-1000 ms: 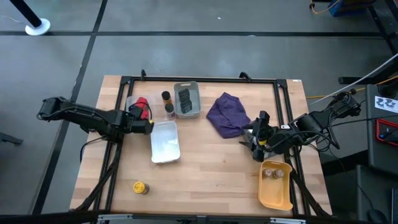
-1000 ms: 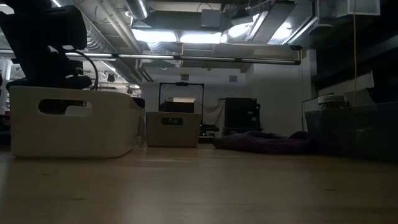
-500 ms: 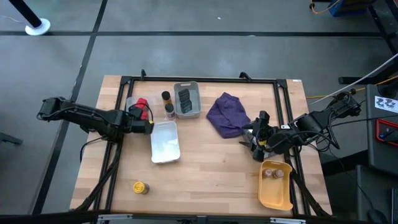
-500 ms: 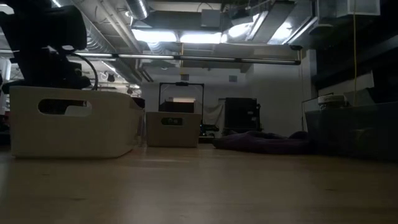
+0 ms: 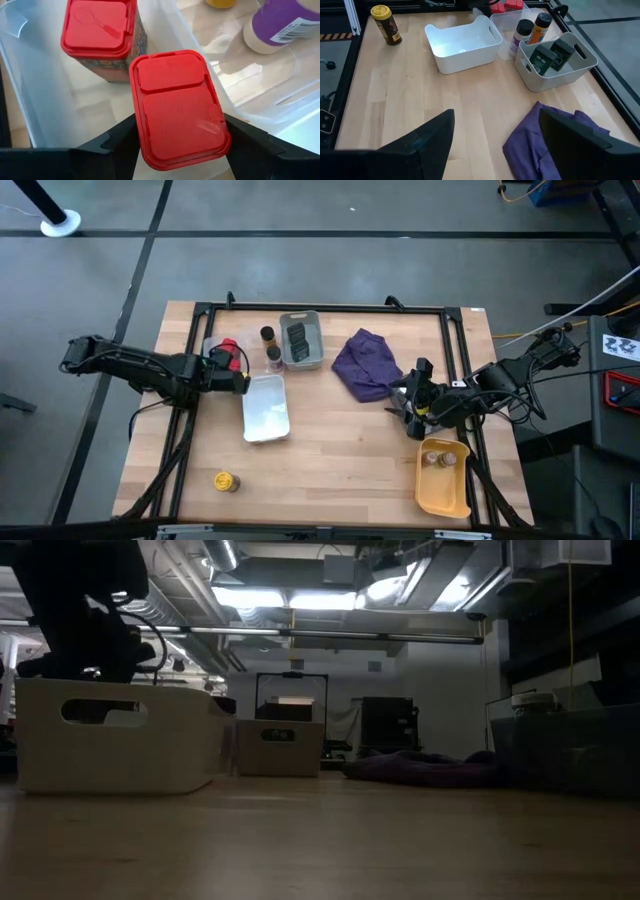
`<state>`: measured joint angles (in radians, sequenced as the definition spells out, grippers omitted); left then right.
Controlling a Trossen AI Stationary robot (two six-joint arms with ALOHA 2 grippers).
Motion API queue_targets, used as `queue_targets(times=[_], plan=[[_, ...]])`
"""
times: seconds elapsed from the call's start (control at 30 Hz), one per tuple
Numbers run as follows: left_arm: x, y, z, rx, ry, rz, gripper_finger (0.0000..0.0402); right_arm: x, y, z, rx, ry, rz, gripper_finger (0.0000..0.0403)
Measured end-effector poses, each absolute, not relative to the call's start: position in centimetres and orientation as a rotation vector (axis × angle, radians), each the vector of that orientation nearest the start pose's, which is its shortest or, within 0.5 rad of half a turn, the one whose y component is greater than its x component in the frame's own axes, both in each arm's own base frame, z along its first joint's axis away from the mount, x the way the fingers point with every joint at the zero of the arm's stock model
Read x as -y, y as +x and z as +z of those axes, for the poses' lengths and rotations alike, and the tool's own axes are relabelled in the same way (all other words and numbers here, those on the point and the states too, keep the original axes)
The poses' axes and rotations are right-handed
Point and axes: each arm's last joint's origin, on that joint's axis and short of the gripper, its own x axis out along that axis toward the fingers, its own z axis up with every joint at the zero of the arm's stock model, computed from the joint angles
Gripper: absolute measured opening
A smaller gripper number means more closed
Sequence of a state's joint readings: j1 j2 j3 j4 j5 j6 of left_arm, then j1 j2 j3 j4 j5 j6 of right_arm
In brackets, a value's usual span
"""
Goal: Sort spices by type
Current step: Put the red seasoning can into the transparent bin
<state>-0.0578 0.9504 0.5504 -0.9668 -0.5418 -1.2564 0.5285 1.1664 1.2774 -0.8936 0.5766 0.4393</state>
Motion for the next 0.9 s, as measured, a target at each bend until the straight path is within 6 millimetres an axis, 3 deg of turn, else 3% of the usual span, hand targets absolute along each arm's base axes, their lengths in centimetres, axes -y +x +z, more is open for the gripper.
queue_targets(times=[0.73,0.9], plan=[[-0.74,13.13,18.8,-0.912,-0.556,1.095,0.0239,-9.65,19.63,36.81,-0.636,0.012,-0.188,0.0287],[-0.75,12.77,17.94,-0.937,-0.542,1.102,0.0239,-9.7,19.63,36.78,-0.644,0.018,-0.171,0.0287]])
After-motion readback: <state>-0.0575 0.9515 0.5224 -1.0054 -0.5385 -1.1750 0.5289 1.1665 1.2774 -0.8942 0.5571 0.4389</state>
